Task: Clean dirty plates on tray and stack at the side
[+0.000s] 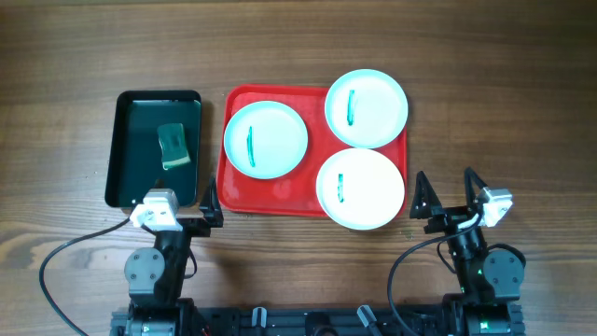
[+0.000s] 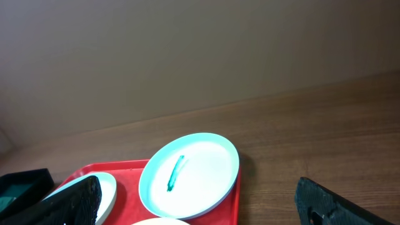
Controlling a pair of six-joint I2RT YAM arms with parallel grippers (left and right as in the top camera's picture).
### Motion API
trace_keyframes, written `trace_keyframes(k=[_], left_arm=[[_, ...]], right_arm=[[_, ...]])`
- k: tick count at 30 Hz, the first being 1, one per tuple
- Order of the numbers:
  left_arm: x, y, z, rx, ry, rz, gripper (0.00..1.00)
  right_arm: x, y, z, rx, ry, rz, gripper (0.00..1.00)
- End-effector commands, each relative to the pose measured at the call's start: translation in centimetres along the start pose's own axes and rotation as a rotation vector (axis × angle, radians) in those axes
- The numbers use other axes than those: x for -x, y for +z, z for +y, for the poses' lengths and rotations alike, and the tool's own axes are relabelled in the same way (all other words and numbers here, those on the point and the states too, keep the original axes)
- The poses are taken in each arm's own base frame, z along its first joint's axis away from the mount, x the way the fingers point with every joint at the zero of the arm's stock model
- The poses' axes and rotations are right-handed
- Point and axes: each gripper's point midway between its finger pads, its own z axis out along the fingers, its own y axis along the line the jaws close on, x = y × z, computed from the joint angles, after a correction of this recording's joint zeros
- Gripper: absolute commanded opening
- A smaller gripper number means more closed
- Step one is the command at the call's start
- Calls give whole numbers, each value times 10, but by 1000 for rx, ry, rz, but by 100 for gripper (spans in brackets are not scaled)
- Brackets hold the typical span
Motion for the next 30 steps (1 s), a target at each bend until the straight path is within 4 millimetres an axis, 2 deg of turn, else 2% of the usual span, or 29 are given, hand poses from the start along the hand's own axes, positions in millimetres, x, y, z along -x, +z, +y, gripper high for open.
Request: trace_keyframes(k=[1, 4, 8, 13, 18, 23, 25, 30], left_arm=[[-3, 0, 2, 8, -4, 7, 100], [-1, 0, 2, 7, -3, 0, 100], [11, 0, -1, -4, 1, -52, 100], [14, 0, -1, -5, 1, -58, 100], [16, -1, -2, -6, 1, -61, 100], [21, 0, -3, -1, -1, -35, 100], [25, 3, -3, 5, -2, -9, 100], [45, 15, -6, 20, -8, 65, 100]], right_arm=[[1, 0, 2, 8, 37, -7, 100], [1, 0, 2, 8, 39, -7, 100], [2, 0, 2, 9, 36, -9, 100], [3, 0, 2, 11, 35, -12, 100], [3, -1, 12, 64, 25, -5, 100], [13, -1, 15, 64, 20, -4, 100], [17, 1, 21, 83, -47, 24, 100], [34, 13, 24, 73, -87, 86, 100]])
